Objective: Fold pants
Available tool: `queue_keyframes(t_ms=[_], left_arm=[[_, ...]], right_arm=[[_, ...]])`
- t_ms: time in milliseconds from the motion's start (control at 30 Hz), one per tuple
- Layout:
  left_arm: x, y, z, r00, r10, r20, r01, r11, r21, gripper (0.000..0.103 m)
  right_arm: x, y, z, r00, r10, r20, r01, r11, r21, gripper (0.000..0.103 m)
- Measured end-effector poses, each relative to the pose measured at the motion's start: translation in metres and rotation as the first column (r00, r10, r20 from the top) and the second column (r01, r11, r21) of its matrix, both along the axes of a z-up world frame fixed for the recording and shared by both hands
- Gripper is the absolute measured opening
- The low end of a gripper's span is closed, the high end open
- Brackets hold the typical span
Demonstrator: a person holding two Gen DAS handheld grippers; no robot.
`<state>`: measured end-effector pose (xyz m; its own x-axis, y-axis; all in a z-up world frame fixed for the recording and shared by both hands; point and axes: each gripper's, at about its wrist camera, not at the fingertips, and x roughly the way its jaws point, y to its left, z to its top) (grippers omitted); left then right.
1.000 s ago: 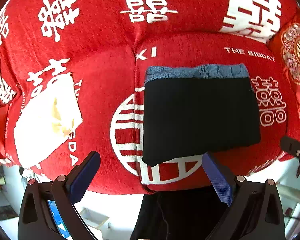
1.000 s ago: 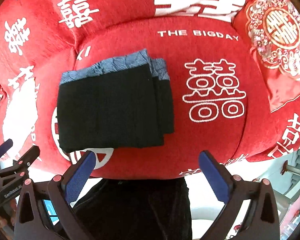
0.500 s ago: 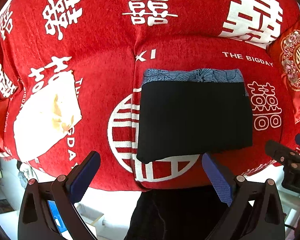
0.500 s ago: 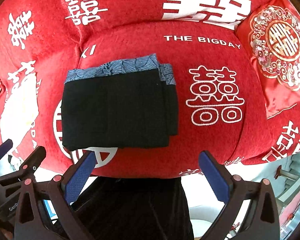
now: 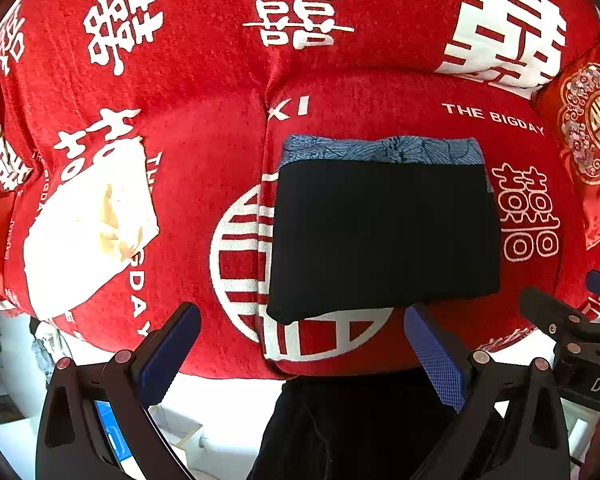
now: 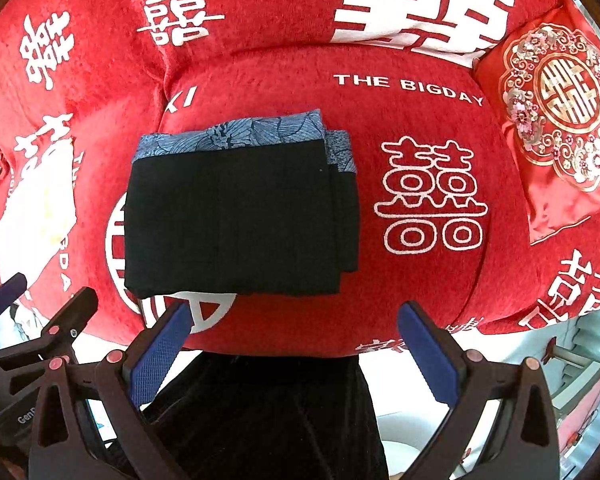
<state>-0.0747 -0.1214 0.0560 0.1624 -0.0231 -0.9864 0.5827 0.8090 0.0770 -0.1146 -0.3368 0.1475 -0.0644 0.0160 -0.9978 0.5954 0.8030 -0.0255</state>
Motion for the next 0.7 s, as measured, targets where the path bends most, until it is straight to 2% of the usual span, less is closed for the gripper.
queue_keyframes(t_ms=[700], left_arm=[[-0.0023, -0.0007, -0.0041, 1.000, -0.022, -0.005, 0.022, 1.000, 0.016, 0.102]], right_arm=[[0.0001, -0.0003, 0.0000, 1.000, -0.006, -0.003, 0.006, 1.000, -0.016, 0.103]])
